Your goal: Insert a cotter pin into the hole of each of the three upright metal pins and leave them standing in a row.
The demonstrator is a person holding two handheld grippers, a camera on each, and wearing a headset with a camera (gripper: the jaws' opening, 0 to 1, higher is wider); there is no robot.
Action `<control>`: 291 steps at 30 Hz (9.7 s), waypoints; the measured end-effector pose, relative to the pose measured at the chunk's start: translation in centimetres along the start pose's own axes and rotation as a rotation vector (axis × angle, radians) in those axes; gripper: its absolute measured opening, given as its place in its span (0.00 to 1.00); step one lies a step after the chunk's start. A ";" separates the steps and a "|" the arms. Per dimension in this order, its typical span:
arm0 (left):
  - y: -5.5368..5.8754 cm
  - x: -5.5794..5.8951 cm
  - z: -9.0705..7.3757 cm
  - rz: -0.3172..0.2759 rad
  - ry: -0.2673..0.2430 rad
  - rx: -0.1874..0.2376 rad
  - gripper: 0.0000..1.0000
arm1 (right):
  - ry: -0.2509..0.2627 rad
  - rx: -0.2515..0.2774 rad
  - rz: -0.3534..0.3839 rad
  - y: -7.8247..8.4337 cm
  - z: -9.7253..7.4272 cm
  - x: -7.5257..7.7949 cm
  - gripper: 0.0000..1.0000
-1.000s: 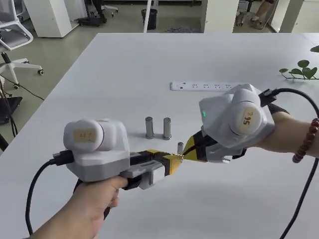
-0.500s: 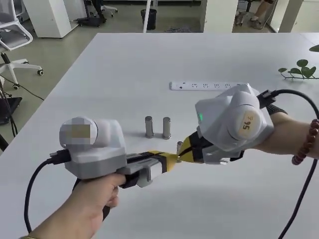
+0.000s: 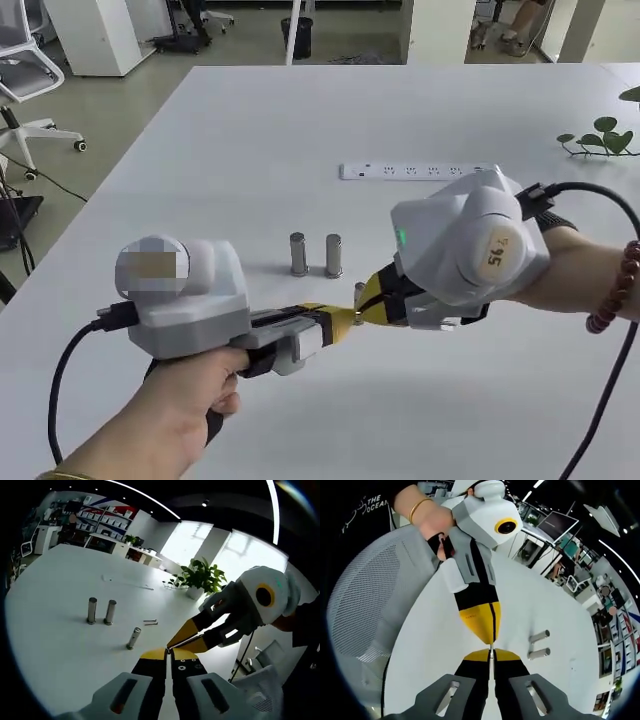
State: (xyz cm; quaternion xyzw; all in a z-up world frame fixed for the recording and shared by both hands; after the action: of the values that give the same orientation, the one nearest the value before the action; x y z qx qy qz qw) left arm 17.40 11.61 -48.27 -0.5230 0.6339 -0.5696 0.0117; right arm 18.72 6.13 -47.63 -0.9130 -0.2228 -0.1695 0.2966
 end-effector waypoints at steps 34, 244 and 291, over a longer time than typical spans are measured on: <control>0.3 0.0 -1.5 0.156 0.074 -0.023 0.00 | -0.143 0.330 0.680 1.4 -0.9 -1.3 0.11; 1.5 -6.7 10.1 0.462 -0.221 -0.074 0.07 | -0.241 -0.192 0.478 7.9 2.9 4.3 0.06; 1.7 -6.9 9.9 0.436 -0.239 -0.063 0.07 | -0.203 -0.096 0.452 6.0 4.4 4.6 0.10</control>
State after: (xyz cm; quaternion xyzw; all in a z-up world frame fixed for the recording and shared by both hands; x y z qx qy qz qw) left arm 25.49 8.88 -56.97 -0.4378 0.7432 -0.4678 0.1929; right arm 26.42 5.91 -51.80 -0.9650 -0.0333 -0.0165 0.2594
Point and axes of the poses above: the centre of the closed fingertips' face, and the gripper's own axes: z roughly forward along the fingers, x roughly to its right, y roughly out of its underside, the point moved 4 cm from there along -z, roughly backward along the fingers, and after that the axes turned 7 degrees about -z, right-handed, at the moved point
